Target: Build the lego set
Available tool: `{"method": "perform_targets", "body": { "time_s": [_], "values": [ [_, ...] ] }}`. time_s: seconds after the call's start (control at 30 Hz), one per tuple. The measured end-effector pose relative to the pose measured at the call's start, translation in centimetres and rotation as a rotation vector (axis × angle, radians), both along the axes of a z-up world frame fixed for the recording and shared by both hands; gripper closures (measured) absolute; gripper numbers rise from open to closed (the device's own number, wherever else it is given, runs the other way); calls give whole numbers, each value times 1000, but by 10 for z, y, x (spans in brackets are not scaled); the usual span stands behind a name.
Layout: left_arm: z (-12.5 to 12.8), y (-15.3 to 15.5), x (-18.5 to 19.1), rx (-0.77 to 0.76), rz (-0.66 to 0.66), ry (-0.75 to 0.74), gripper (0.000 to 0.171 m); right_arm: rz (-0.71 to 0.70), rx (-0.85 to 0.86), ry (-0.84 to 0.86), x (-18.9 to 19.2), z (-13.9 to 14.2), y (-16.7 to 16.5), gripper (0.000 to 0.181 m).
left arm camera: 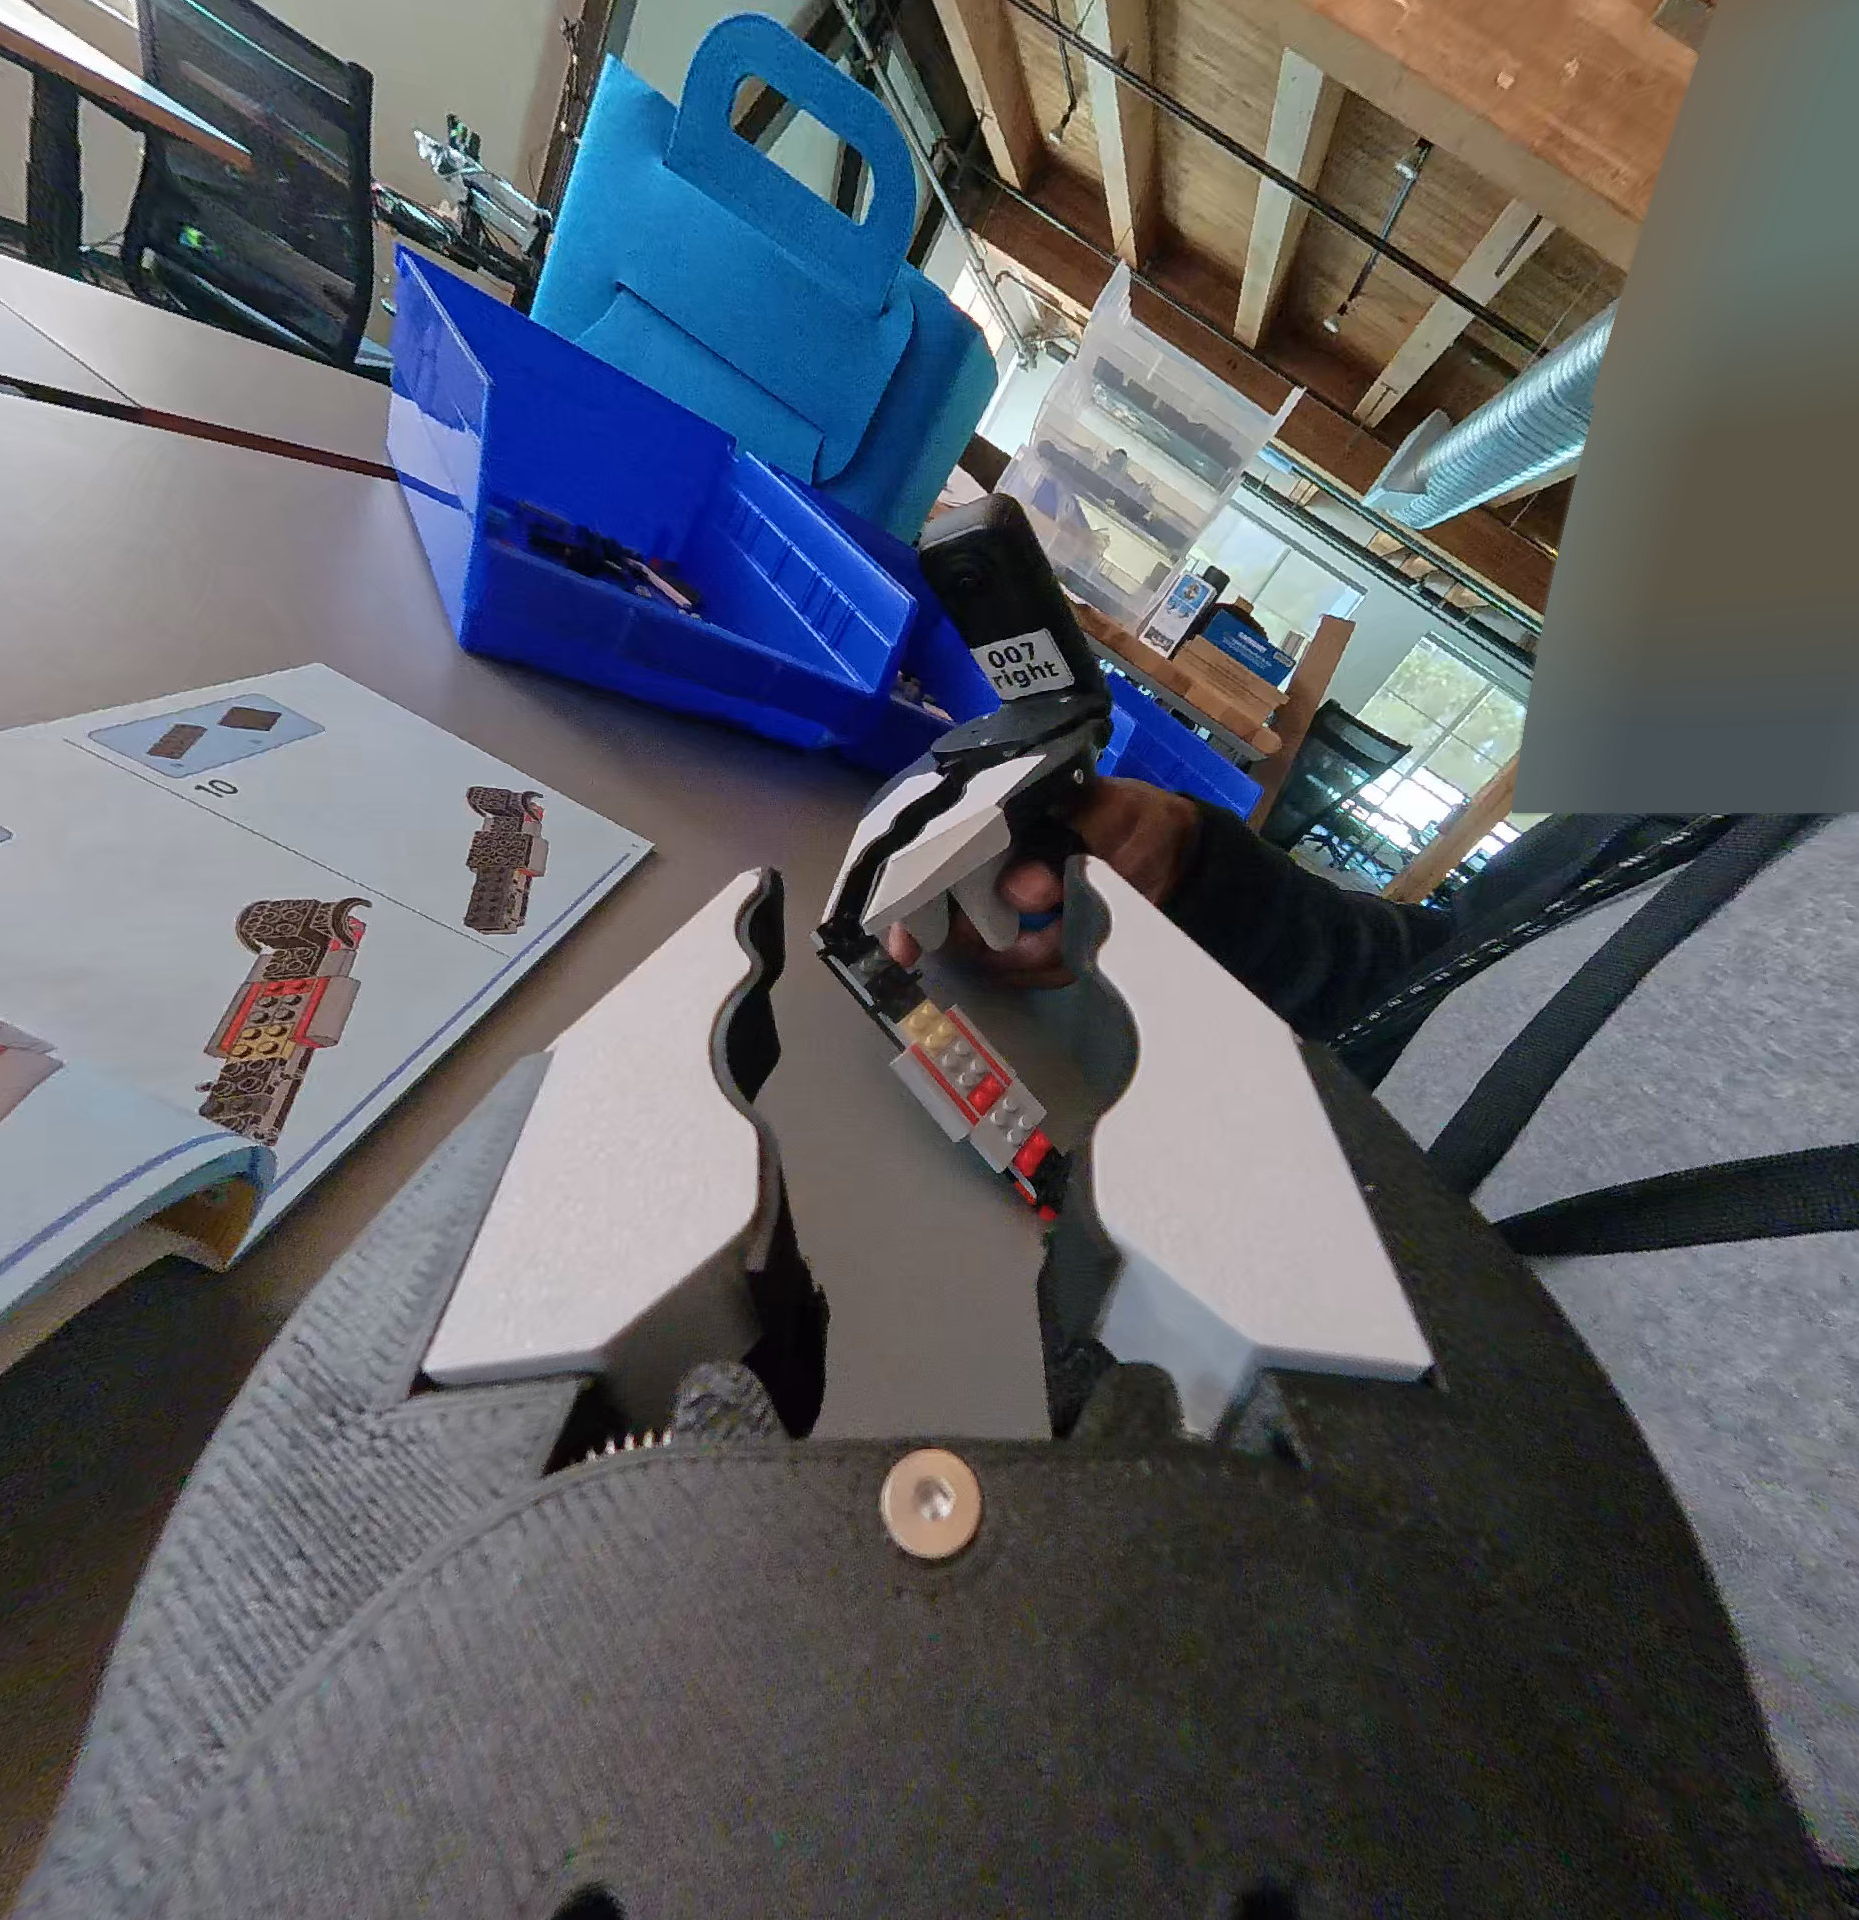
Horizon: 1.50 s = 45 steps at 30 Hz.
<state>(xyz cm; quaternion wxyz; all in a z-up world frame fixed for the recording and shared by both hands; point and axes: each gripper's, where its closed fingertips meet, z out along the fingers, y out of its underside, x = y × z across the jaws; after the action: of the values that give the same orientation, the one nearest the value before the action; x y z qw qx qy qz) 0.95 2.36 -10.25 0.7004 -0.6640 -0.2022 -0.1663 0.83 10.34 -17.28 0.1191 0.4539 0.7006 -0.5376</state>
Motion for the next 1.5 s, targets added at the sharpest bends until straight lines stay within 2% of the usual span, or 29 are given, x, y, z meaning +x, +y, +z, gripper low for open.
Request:
{"method": "perform_targets", "body": {
  "time_s": [0.37, 0.8, 1.13, 1.5],
  "values": [
    [0, -4, 6, 11, -111, -25, 117, -5, 120, -6, 0, -13, 8, 163],
    [8, -28, 1, 70, -70, -10, 117, -44, 239, 150, -11, -9, 19, 150],
    [2, -53, -7, 11, -51, 6, 111, -62, 203, 169, -18, -5, 20, 143],
    [0, -53, -9, 4, -50, -14, 110, -100, 155, 131, -22, -5, 25, 143]
  ]
}}
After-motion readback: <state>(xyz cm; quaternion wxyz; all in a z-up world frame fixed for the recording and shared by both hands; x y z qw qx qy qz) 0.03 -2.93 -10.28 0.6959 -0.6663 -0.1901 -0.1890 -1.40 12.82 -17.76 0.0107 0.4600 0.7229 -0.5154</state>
